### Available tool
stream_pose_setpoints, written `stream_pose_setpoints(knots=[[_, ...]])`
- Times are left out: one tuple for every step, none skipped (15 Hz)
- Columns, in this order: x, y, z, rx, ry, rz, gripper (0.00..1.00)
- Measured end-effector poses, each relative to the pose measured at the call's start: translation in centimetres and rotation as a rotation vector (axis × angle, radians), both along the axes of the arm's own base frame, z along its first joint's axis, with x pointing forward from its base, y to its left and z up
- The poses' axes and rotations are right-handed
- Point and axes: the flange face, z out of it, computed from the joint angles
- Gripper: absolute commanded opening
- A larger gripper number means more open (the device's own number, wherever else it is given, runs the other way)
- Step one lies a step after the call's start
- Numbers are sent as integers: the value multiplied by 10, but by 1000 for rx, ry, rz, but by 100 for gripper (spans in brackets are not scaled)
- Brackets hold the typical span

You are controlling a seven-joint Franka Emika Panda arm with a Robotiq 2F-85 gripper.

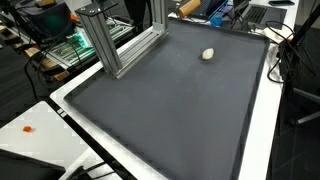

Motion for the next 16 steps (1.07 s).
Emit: stream_pose_setpoints(knots=[[7, 4, -3, 11, -2, -40, 22], [15, 8, -7, 21, -2, -79, 22], [23, 12, -12, 28, -4, -118, 22], [30, 17, -18, 28, -6, -151, 22], [37, 21, -25, 21, -7, -179, 22], [44, 25, -33, 9, -2, -200, 47], [50, 29, -41, -1, 7, -207, 47], [55, 32, -47, -6, 17, -207, 47], [59, 34, -52, -7, 24, -207, 47], [62, 35, -54, -7, 27, -208, 47], [63, 35, -54, -6, 26, -209, 47], [64, 35, -52, -5, 24, -210, 47], [64, 36, -51, -3, 22, -210, 47], [64, 36, -50, -3, 20, -210, 47], [65, 36, -50, -2, 19, -210, 22], [65, 36, -50, -2, 19, -210, 22]])
